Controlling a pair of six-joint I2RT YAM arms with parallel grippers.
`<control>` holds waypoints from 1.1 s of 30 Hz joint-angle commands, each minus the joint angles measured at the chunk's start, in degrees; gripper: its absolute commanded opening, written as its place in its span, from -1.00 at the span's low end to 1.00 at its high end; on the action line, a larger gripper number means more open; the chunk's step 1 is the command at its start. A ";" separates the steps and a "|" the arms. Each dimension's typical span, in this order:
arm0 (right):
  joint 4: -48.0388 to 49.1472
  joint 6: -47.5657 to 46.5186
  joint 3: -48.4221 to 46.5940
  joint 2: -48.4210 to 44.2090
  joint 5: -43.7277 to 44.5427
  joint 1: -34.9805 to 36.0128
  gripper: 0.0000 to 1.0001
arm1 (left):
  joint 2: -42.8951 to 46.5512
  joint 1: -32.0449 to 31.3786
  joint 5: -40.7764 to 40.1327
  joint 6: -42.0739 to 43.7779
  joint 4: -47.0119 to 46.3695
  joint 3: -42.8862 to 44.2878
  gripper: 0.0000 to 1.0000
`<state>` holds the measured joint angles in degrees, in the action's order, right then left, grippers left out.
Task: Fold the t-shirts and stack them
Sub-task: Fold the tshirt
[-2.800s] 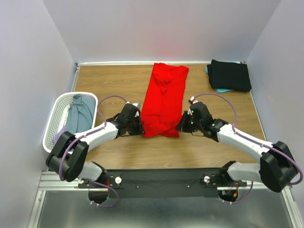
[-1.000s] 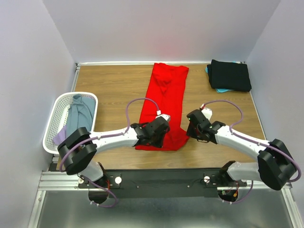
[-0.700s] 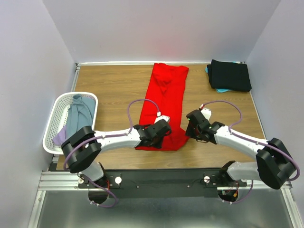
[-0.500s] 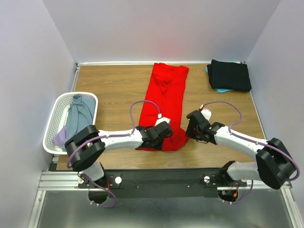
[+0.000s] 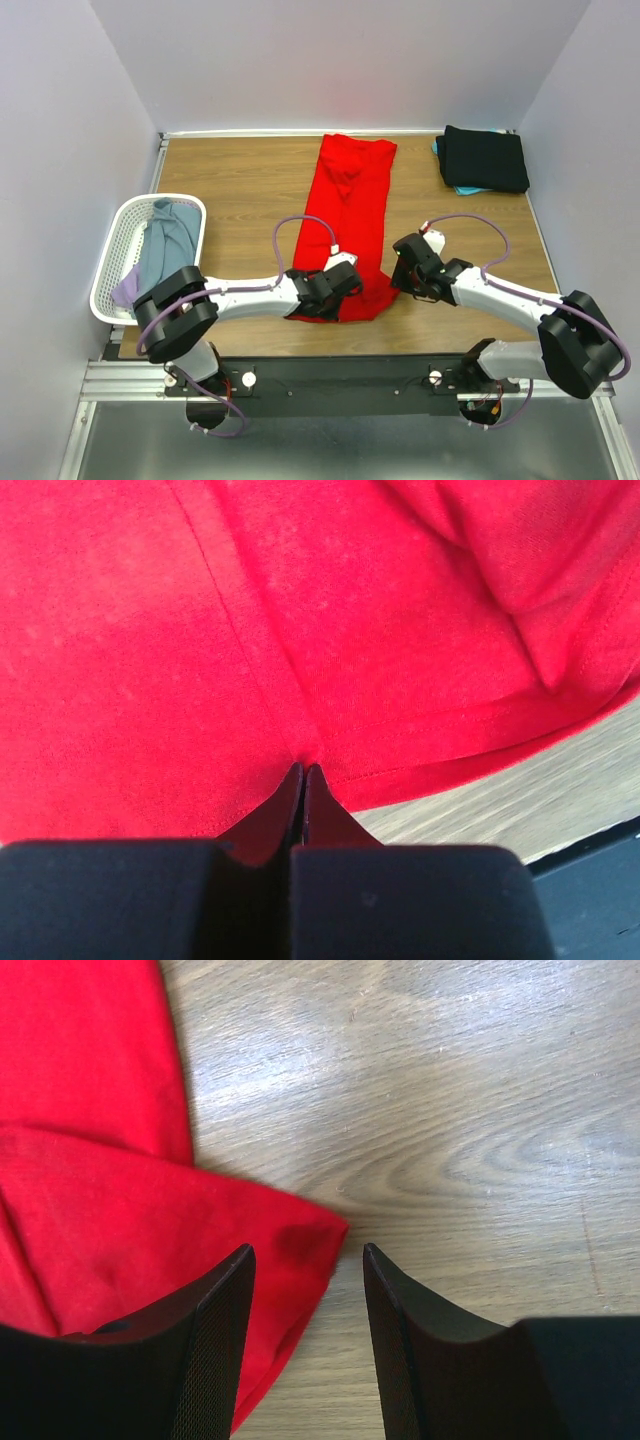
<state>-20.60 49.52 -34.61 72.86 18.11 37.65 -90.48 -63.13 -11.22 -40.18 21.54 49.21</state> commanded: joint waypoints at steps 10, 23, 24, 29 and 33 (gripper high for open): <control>2.93 1.90 2.00 1.23 -1.40 -0.65 0.00 | 5.75 -0.50 2.52 1.07 5.00 -1.31 -1.00; 5.57 2.95 4.55 0.09 -4.75 -0.65 -0.30 | 7.59 -0.50 4.89 1.51 6.32 -1.75 -1.00; 5.57 2.95 4.64 0.00 -4.66 -0.65 -0.32 | 8.03 -0.50 4.98 1.51 6.50 -1.75 -1.00; 5.57 3.22 4.81 -0.17 -4.31 -0.65 -0.40 | 9.00 -0.50 5.60 1.86 7.55 -2.36 -1.00; 5.48 3.31 4.82 -1.40 -4.40 -0.65 -0.44 | 8.91 -0.50 6.65 2.13 6.94 -3.50 -1.00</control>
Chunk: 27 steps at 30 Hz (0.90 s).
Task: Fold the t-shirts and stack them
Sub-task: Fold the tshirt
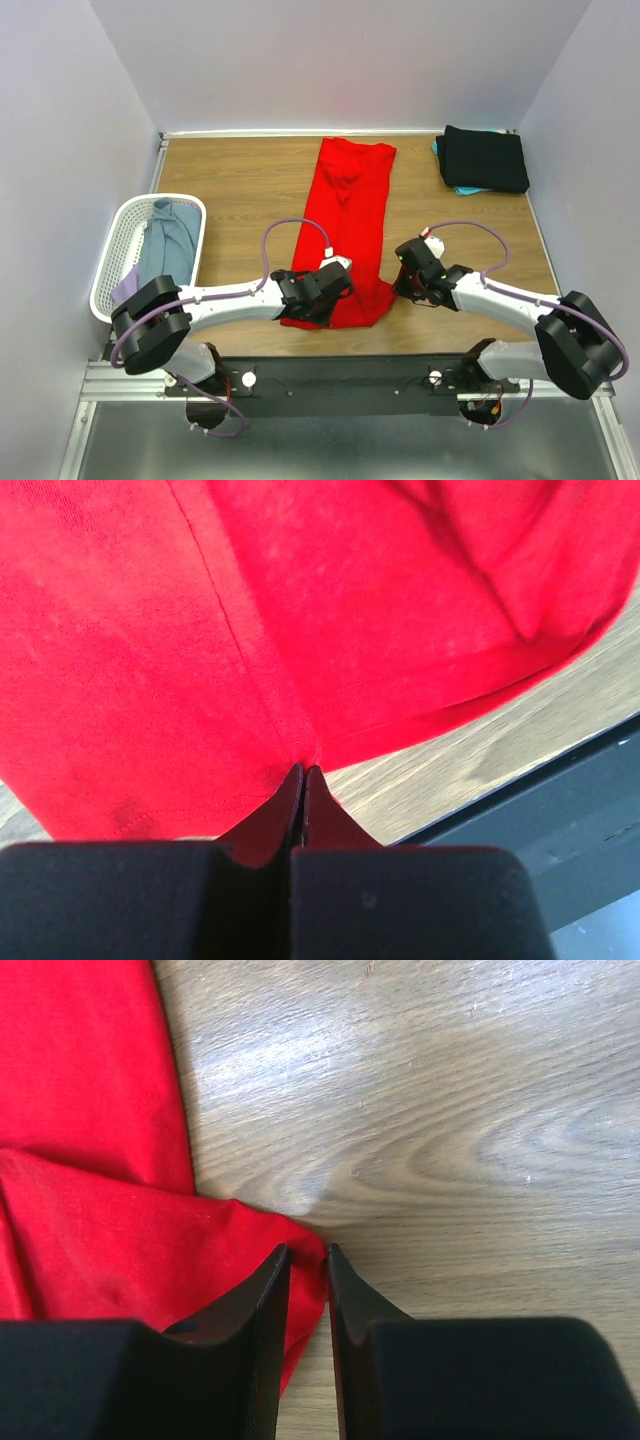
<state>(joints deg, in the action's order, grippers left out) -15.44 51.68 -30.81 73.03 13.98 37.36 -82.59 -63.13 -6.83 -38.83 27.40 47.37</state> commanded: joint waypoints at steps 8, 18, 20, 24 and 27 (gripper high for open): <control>-0.29 -0.44 1.01 -7.37 -2.11 -0.36 -0.47 | 0.15 -0.41 4.98 0.60 -1.73 -2.73 -0.92; -1.96 -2.99 0.31 -10.81 -7.12 -0.19 -0.88 | 3.22 2.22 3.93 1.12 -1.47 0.26 -0.51; -3.18 -3.08 0.48 -10.90 -5.81 -0.19 -0.88 | 3.92 3.36 4.19 1.39 -1.99 0.35 -0.51; -6.35 -2.11 0.40 -10.28 -0.98 -0.19 -0.53 | 4.98 3.81 4.81 1.91 -2.52 1.23 -0.49; -7.50 -1.32 1.19 -8.27 3.07 -0.19 -0.30 | 5.24 3.81 5.25 2.00 -2.88 1.40 -0.49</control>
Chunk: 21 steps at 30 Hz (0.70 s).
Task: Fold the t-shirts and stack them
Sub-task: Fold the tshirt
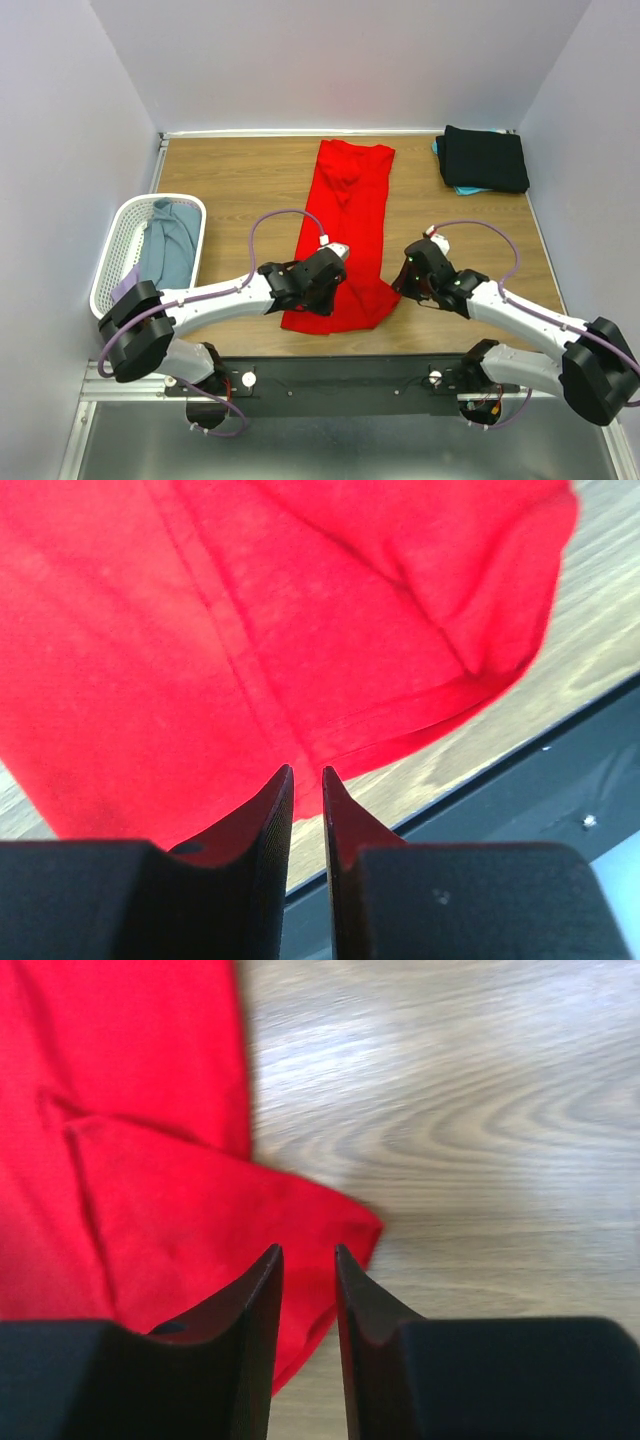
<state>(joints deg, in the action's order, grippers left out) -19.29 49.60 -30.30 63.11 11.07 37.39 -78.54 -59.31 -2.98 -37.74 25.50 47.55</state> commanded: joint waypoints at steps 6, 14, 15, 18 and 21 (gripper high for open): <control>-3.48 2.69 0.42 6.93 8.09 -0.21 -0.27 | 1.90 -0.02 2.01 0.82 -1.50 1.23 -0.49; -0.58 1.46 -0.28 8.44 6.87 -0.21 -0.45 | 2.08 0.07 2.63 0.73 -2.47 1.14 -0.49; -0.40 1.37 -0.28 7.39 6.25 -0.21 -0.62 | 2.17 0.07 2.54 0.65 -2.56 1.05 -0.49; -0.31 0.15 -0.63 3.09 3.35 -0.12 -0.89 | 2.25 0.16 2.46 0.56 -2.47 0.97 -0.49; -0.40 -1.44 -0.90 -0.78 -0.16 -0.03 -0.99 | 2.78 0.77 2.11 0.12 -2.47 0.44 -0.49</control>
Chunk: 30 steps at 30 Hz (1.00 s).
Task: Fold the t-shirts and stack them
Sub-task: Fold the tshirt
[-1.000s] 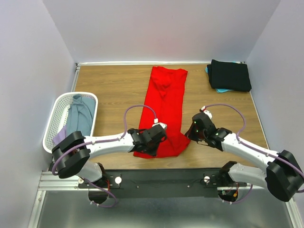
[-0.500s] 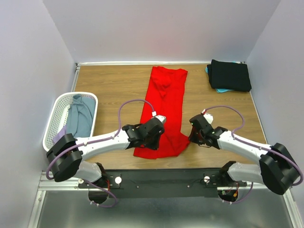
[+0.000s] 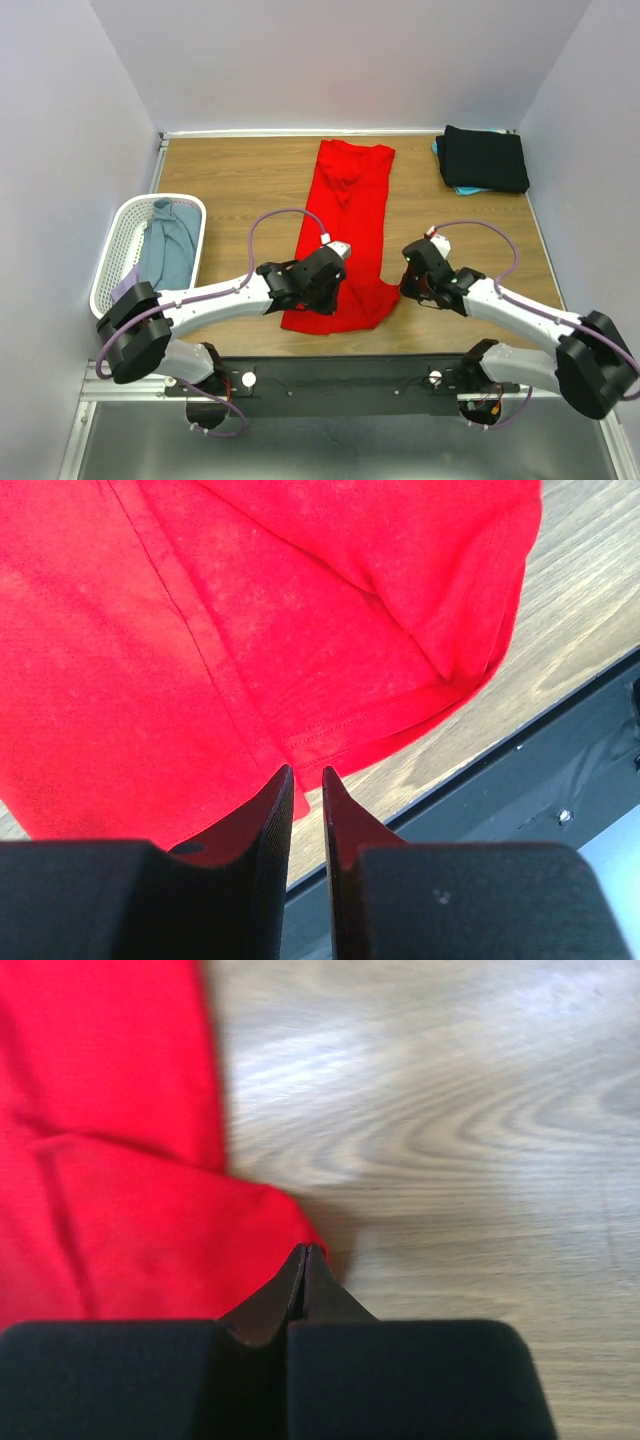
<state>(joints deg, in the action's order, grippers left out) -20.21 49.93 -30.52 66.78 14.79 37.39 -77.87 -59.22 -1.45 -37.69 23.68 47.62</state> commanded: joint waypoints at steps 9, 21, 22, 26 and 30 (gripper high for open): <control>-1.24 -1.33 -1.55 -12.29 -11.61 1.20 -0.99 | 6.32 9.91 3.03 0.16 -1.71 -2.17 -0.53; 0.34 5.35 -10.78 -2.98 -6.35 19.03 -0.99 | 5.53 18.52 6.73 2.71 -3.55 -3.41 -0.56; 0.43 5.79 -11.31 -0.80 -6.09 20.00 -0.99 | 5.44 19.49 6.90 2.80 -3.64 -3.67 -0.56; 3.06 7.81 -15.43 6.24 -4.77 26.05 -0.99 | 5.44 21.77 7.52 3.59 -3.91 -3.85 -0.56; 3.86 8.34 -19.56 13.88 -4.24 29.93 -0.99 | 5.79 23.10 7.96 4.12 -3.64 -3.93 -0.56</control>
<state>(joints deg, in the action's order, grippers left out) -17.91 55.99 -45.84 75.77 7.46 64.23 -72.44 -37.17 4.62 -35.11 20.75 44.42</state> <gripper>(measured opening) 0.005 0.220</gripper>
